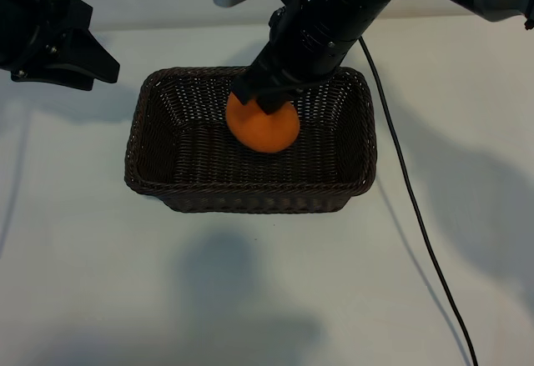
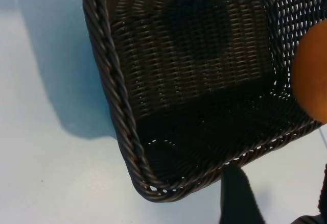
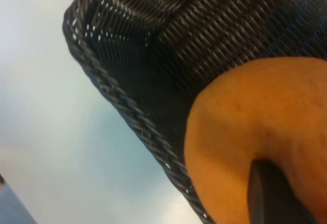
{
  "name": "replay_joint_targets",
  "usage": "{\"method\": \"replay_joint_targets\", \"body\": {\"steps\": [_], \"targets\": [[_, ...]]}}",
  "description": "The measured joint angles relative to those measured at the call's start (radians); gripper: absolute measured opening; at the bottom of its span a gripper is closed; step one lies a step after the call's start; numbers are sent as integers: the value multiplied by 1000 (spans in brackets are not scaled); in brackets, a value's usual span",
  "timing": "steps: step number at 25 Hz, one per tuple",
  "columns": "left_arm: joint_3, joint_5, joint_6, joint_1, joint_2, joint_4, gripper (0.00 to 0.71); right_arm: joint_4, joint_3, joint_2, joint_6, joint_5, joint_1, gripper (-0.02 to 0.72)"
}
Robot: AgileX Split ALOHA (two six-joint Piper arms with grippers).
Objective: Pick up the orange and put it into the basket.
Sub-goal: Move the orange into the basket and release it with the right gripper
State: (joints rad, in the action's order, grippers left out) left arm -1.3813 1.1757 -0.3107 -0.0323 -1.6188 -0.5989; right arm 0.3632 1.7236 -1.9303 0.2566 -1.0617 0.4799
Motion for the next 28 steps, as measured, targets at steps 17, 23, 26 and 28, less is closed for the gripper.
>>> {"method": "replay_joint_targets", "body": {"steps": [17, 23, 26, 28], "targets": [[0, 0, -12, 0, 0, -2, 429, 0, 0, -1, 380, 23, 0, 84], [0, 0, -13, 0, 0, -2, 429, -22, 1, -65, 380, 39, 0, 84], [0, 0, -13, 0, 0, -2, 429, -38, 1, -112, 377, 38, 0, 84], [0, 0, -13, 0, 0, -2, 429, -47, 1, -135, 376, 38, 0, 84]]}}
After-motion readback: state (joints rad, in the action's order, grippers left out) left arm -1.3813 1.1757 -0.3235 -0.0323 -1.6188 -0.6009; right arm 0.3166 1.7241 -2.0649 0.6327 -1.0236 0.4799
